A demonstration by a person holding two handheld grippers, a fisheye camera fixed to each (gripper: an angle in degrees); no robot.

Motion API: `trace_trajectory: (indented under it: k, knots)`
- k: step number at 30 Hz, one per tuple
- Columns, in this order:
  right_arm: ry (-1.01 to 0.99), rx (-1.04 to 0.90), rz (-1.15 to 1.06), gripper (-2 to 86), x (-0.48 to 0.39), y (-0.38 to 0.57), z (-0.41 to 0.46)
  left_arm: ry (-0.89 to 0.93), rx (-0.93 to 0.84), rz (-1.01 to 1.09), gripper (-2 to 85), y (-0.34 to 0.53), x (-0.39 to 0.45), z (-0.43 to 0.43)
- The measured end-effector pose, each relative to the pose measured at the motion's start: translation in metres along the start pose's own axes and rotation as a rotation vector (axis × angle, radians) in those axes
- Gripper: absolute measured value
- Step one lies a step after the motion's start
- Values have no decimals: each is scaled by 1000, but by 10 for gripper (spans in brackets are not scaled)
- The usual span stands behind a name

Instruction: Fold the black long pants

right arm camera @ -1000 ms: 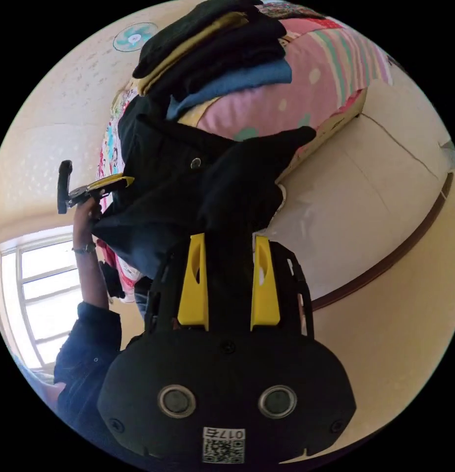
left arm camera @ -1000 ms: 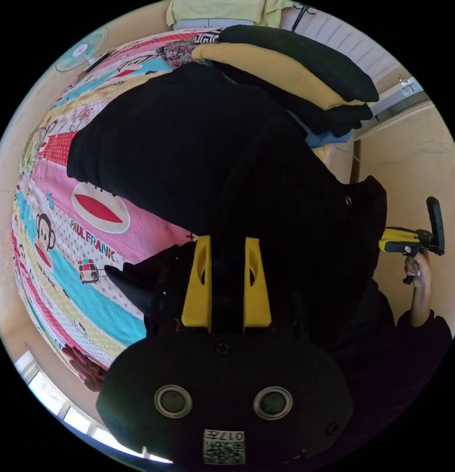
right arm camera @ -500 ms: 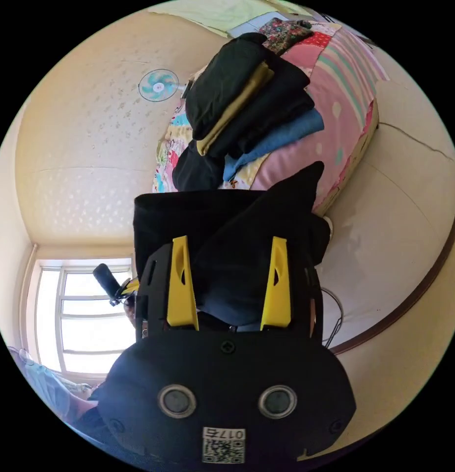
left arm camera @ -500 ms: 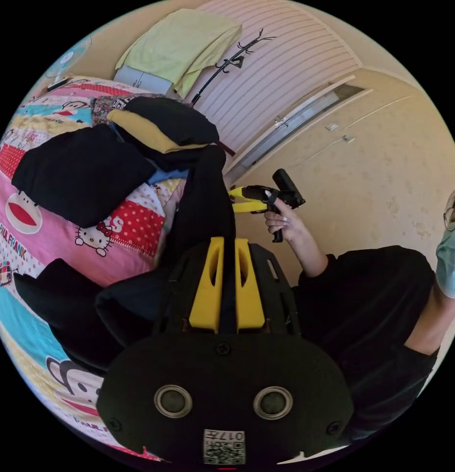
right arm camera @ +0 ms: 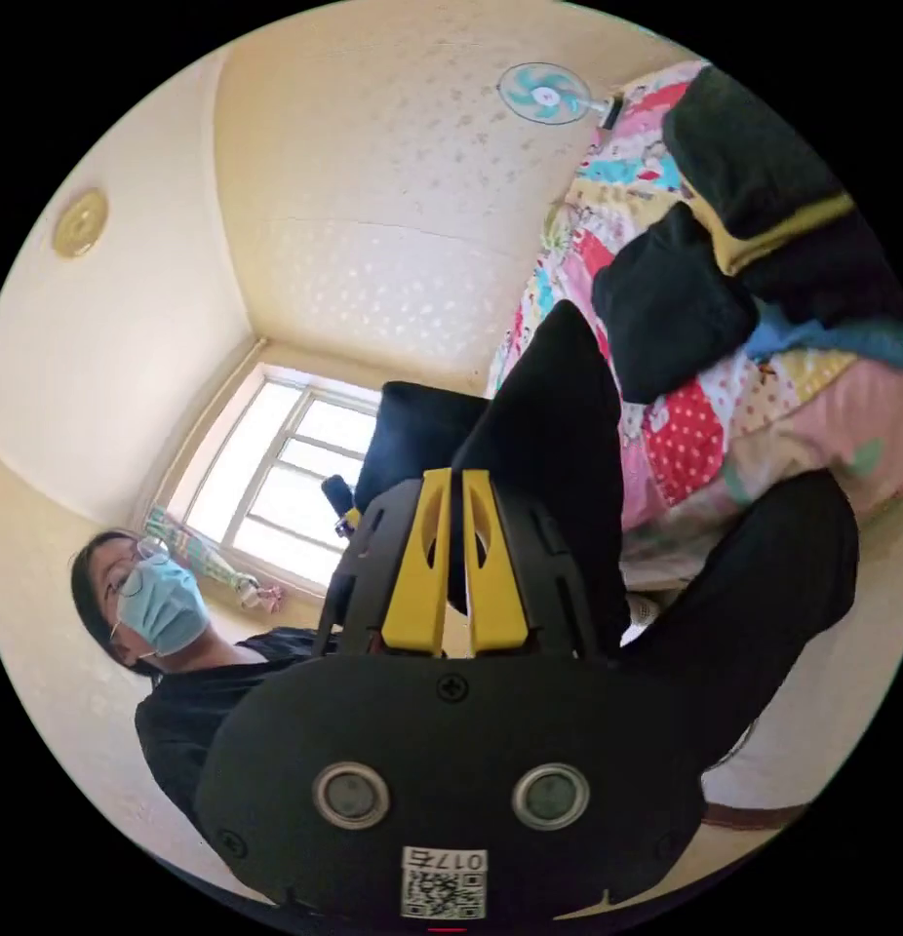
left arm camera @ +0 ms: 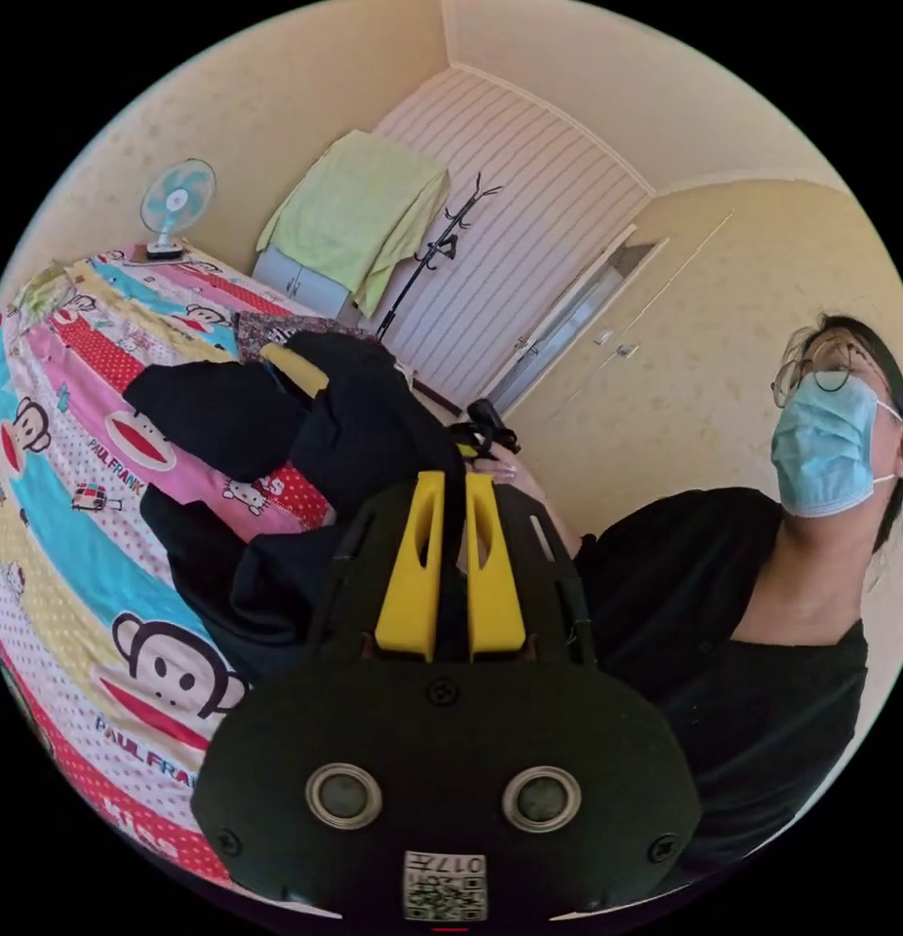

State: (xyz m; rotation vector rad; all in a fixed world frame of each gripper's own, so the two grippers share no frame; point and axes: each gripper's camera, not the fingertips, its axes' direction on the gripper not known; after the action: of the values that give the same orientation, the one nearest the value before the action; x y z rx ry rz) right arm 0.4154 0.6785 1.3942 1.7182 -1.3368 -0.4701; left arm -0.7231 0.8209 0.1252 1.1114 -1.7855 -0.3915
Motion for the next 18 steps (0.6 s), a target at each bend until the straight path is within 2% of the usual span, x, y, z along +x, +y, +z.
trace_trajectory:
  k: [3,7,8,11,13,15,18]
  knots:
    - [-63,-84,-304,19,-129,-16,7,-220,172,4,30,5,48,-104]
    - [97,-152,-711,15,-315,-25,8,-360,378,125,32,4,147,-221]
    - [112,-145,-749,15,-336,-26,7,-384,412,136,32,4,162,-234]
    - [71,-52,-895,14,-428,-20,-7,-502,603,193,36,7,239,-286]
    - [117,51,-1012,13,-489,-6,-13,-570,819,247,38,15,296,-315]
    - [140,154,-1106,14,-526,10,-18,-630,927,255,40,17,329,-331]
    - [51,302,-1201,14,-561,38,-21,-664,1070,338,41,22,371,-344]
